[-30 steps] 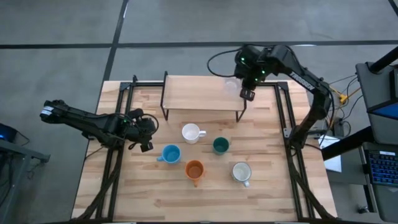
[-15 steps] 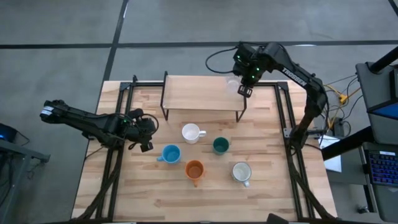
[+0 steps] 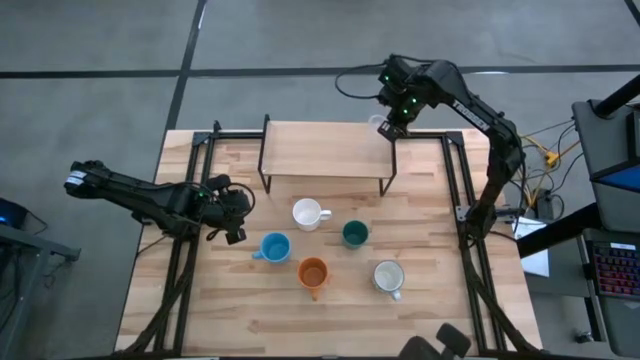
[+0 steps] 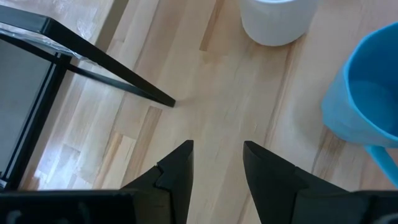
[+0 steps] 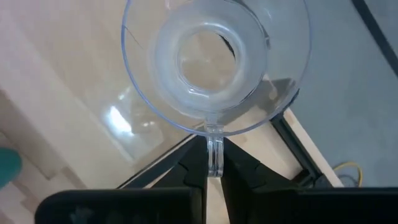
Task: Stack small to large cups/mugs on shelf
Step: Put the transparent cup on the shelf
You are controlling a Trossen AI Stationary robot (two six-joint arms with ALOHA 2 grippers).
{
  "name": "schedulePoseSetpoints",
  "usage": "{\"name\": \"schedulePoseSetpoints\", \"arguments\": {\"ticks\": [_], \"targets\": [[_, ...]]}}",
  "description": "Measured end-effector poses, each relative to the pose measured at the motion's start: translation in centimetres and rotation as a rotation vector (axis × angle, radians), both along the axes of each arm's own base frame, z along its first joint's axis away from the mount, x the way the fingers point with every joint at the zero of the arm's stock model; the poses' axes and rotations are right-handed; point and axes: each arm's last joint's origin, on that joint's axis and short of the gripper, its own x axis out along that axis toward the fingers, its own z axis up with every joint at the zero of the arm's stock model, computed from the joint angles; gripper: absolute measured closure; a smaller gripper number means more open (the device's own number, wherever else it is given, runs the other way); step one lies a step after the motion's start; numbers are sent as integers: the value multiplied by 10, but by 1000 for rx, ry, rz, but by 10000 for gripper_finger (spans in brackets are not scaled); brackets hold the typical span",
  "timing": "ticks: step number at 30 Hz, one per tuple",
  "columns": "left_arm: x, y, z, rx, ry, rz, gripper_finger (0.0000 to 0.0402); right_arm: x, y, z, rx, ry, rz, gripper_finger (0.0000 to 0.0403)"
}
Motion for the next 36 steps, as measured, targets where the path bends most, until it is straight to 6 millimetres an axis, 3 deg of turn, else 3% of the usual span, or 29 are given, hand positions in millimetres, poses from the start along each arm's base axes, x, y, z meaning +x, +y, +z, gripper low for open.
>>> {"name": "schedulePoseSetpoints", "arguments": {"ticks": [20, 36], "targets": [[0, -1, 0, -21, 5, -10, 276, 0, -5, -8, 79, -21, -32, 381], [0, -1, 0, -26, 6, -12, 276, -1, -9, -26, 105, 29, -57, 381]]}}
